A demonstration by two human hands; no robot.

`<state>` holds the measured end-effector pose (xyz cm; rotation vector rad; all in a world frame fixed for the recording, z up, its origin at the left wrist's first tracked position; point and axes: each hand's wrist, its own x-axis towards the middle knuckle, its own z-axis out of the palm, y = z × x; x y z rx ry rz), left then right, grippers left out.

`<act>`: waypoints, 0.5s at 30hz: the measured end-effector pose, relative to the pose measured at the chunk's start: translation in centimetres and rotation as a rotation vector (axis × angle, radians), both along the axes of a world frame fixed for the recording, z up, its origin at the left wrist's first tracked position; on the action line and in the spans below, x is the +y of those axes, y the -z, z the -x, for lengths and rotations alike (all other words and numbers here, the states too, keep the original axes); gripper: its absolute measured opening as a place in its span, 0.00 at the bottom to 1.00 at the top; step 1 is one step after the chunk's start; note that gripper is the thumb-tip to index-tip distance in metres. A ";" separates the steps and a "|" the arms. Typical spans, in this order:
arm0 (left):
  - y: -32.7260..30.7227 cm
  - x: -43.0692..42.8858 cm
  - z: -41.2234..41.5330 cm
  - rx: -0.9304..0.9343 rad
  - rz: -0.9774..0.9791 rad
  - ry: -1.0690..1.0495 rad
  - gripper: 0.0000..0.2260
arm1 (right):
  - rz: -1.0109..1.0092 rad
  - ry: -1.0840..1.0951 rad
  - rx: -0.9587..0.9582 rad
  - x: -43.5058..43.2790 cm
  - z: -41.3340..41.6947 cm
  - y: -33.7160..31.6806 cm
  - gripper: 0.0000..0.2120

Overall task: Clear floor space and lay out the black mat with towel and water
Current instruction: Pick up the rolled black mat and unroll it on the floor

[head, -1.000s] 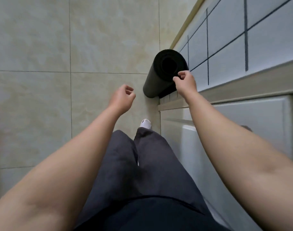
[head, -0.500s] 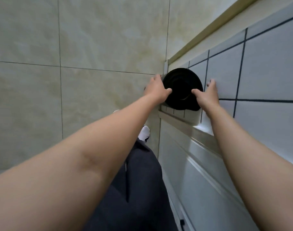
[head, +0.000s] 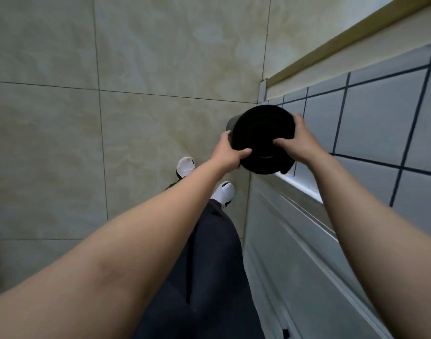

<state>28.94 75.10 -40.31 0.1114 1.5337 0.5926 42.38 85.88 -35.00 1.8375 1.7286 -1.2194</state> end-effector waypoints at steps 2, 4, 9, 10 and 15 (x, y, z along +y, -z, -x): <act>-0.9 -1.6 1.3 0.267 -0.070 0.073 0.30 | 0.008 -0.033 0.019 -1.0 2.2 0.0 0.35; -2.4 -3.8 2.6 0.671 -0.237 0.197 0.29 | -0.002 -0.079 0.024 -2.4 5.0 0.1 0.35; -2.7 -8.1 4.4 0.943 -0.505 0.580 0.33 | -0.095 -0.151 -0.008 -5.1 10.1 0.5 0.29; -2.4 -8.6 4.7 0.932 -0.442 0.695 0.37 | -0.114 -0.148 -0.021 -5.4 10.8 0.5 0.27; 0.1 -10.7 6.8 0.952 -0.056 0.555 0.33 | -0.001 -0.035 0.137 -9.3 14.0 1.6 0.19</act>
